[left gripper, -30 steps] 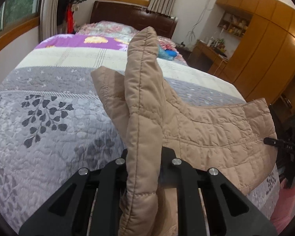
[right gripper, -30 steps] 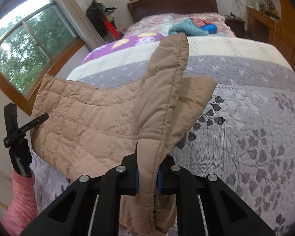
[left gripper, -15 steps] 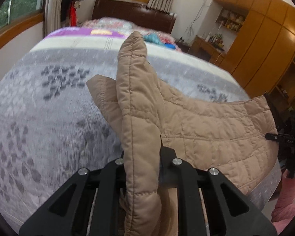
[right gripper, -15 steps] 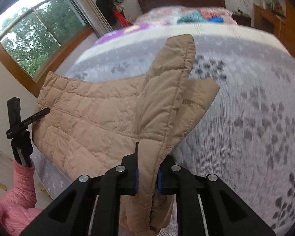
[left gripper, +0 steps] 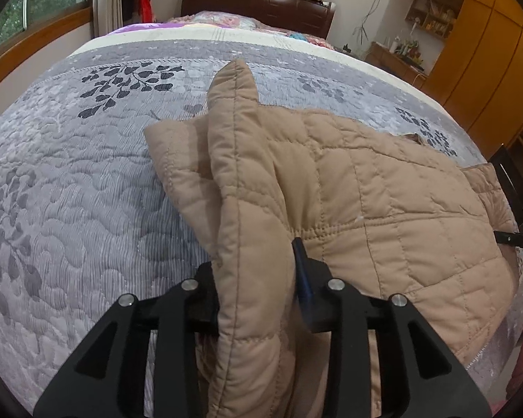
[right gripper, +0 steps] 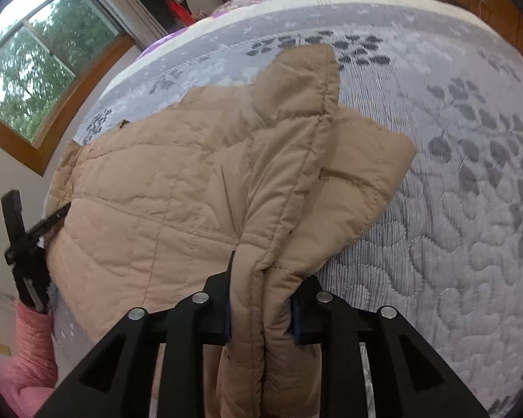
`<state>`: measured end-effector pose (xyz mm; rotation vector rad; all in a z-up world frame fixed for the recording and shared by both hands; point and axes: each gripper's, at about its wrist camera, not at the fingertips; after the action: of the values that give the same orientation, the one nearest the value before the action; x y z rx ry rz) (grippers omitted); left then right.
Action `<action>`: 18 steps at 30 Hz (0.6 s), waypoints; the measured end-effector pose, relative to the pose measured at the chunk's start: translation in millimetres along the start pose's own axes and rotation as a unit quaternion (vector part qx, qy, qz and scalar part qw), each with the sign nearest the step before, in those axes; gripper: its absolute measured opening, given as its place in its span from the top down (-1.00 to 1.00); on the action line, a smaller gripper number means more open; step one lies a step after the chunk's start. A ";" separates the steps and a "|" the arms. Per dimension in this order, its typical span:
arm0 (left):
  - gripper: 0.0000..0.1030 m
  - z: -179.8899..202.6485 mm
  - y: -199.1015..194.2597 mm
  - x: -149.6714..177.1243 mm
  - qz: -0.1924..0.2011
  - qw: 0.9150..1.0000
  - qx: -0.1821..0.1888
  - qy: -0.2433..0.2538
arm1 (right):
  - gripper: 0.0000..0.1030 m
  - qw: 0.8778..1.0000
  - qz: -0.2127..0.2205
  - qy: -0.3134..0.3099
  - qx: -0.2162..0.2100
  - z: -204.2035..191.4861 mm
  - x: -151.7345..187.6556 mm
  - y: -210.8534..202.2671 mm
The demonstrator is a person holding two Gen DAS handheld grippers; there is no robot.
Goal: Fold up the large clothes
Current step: 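Grasp the folded edge with both tools, fold it over again, release, then move both open tools over the folded coat toward its side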
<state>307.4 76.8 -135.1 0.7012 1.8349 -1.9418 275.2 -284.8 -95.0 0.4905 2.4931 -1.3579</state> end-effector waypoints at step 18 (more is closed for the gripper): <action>0.16 -0.8 -108.8 3.5 0.084 0.996 -0.039 -0.007 | 0.06 0.994 0.063 -0.069 0.052 -49.0 32.6 -80.4</action>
<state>240.9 86.3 -49.4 0.7871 1.7719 -1.7553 209.3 -278.5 -20.6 0.5467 2.2513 -1.4263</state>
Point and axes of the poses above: each gripper's, at about its wrist camera, not at the fingertips, and y roughly the way its jaws point, z to its right, x to its underside, and after that the axes turned 12 degrees about -x, right-handed
